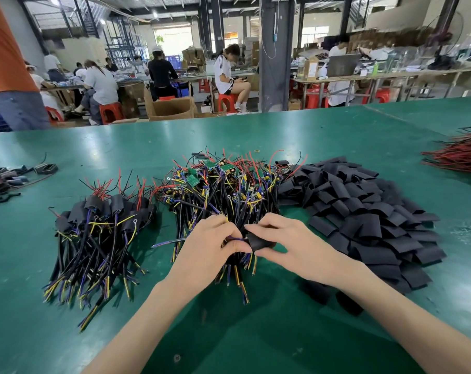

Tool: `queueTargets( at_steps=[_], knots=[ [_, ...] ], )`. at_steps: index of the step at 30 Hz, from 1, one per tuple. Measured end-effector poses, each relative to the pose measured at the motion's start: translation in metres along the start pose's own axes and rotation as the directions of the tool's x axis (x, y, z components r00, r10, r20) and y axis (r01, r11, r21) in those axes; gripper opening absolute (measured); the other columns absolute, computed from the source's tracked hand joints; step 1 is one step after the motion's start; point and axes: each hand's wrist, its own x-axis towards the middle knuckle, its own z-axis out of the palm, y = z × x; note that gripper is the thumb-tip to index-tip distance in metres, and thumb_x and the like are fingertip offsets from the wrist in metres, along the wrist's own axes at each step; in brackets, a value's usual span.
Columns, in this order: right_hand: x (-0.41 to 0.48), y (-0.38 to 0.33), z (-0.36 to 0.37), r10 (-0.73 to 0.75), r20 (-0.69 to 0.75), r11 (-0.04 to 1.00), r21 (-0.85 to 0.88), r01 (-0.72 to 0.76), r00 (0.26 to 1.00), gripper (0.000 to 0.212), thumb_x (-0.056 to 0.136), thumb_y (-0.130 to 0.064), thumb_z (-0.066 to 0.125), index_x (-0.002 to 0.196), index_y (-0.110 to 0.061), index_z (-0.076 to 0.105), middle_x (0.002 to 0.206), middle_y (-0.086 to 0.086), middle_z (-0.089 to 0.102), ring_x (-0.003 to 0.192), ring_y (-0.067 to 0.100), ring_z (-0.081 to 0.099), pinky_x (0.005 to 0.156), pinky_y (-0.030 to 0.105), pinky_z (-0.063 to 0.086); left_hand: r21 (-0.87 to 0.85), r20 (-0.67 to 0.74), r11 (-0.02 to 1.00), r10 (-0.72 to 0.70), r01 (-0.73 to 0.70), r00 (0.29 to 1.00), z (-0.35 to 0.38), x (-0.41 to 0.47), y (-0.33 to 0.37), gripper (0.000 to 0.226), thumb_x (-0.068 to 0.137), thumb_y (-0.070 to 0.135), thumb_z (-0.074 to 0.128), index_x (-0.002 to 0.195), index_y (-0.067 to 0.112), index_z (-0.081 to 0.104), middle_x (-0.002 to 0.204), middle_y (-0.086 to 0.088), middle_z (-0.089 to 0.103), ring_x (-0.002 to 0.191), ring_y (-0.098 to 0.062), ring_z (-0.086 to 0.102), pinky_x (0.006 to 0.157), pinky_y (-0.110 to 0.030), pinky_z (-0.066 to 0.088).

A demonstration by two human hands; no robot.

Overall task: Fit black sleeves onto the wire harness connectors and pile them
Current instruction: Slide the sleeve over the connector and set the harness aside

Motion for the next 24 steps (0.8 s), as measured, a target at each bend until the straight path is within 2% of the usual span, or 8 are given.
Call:
queueTargets(
  at_steps=[5,11,13,15,17,19,22,24],
  knots=[
    [-0.002,0.001,0.006,-0.042,0.033,0.999,-0.029,0.043,0.999,0.042,0.089,-0.016,0.062,0.129,-0.006,0.054,0.107,0.009,0.055,0.096,0.018,0.050,0.088,0.020,0.036,-0.013,0.021,1.000,0.007,-0.007,1.000,0.001,0.000,-0.003,0.019,0.071,0.032,0.078,0.072,0.014,0.070,0.067,0.015,0.043,0.070,0.003,0.044,0.064,-0.011,0.030],
    [-0.004,-0.003,0.010,-0.048,0.041,0.998,-0.045,0.050,0.998,0.048,0.090,-0.020,0.060,0.136,-0.008,0.047,0.119,0.007,0.050,0.109,0.018,0.044,0.098,0.027,0.035,-0.048,0.079,0.999,0.027,-0.023,0.997,-0.005,0.000,-0.003,0.019,0.071,0.027,0.079,0.069,0.012,0.068,0.067,0.008,0.046,0.066,0.000,0.043,0.060,-0.015,0.028],
    [-0.004,-0.005,0.012,-0.033,-0.044,0.993,-0.115,0.028,0.998,0.064,0.088,-0.027,0.063,0.143,-0.011,0.035,0.136,0.008,0.039,0.125,0.021,0.033,0.112,0.034,0.025,-0.019,0.010,0.999,0.044,-0.044,0.999,-0.013,0.004,0.000,0.017,0.072,0.027,0.077,0.070,0.012,0.070,0.068,0.003,0.052,0.065,-0.005,0.046,0.061,-0.021,0.034],
    [-0.002,-0.006,0.011,0.013,-0.158,0.974,-0.219,-0.048,0.987,0.078,0.086,-0.035,0.063,0.149,-0.014,0.022,0.149,0.010,0.022,0.138,0.026,0.017,0.117,0.045,0.009,0.052,-0.220,0.998,0.032,-0.022,0.975,-0.028,0.009,-0.005,0.017,0.077,0.026,0.073,0.074,0.010,0.072,0.069,-0.002,0.055,0.063,-0.009,0.046,0.062,-0.025,0.037],
    [-0.001,-0.003,0.007,0.072,-0.231,0.945,-0.296,-0.141,0.970,0.081,0.085,-0.037,0.063,0.149,-0.014,0.019,0.151,0.013,0.016,0.141,0.030,0.010,0.115,0.052,0.002,0.182,-0.465,0.981,0.024,0.069,0.885,-0.047,0.012,-0.019,0.015,0.085,0.019,0.068,0.082,0.004,0.072,0.071,-0.009,0.058,0.065,-0.017,0.049,0.064,-0.029,0.038],
    [-0.002,0.005,0.003,0.143,-0.265,0.896,-0.375,-0.239,0.954,0.081,0.083,-0.036,0.065,0.148,-0.011,0.023,0.151,0.017,0.019,0.140,0.033,0.009,0.115,0.054,0.002,0.308,-0.586,0.913,-0.040,0.269,0.809,-0.065,0.010,-0.041,0.016,0.092,0.013,0.059,0.093,0.000,0.069,0.078,-0.017,0.057,0.067,-0.031,0.054,0.067,-0.038,0.040],
    [-0.003,0.019,0.000,0.293,-0.278,0.777,-0.487,-0.398,0.915,0.081,0.080,-0.035,0.067,0.146,-0.009,0.028,0.149,0.021,0.022,0.139,0.039,0.013,0.114,0.057,0.003,0.394,-0.570,0.703,-0.318,0.592,0.757,-0.079,0.000,-0.076,0.022,0.095,0.010,0.049,0.097,-0.006,0.065,0.088,-0.026,0.055,0.077,-0.042,0.054,0.067,-0.047,0.043],
    [-0.003,0.028,-0.001,0.378,-0.300,0.695,-0.533,-0.482,0.876,0.080,0.078,-0.037,0.067,0.144,-0.007,0.031,0.148,0.022,0.023,0.138,0.042,0.015,0.114,0.057,0.002,0.487,-0.484,0.561,-0.465,0.669,0.742,-0.078,-0.007,-0.090,0.025,0.093,0.009,0.049,0.096,-0.009,0.065,0.095,-0.031,0.055,0.089,-0.045,0.052,0.073,-0.049,0.042]
  ],
)
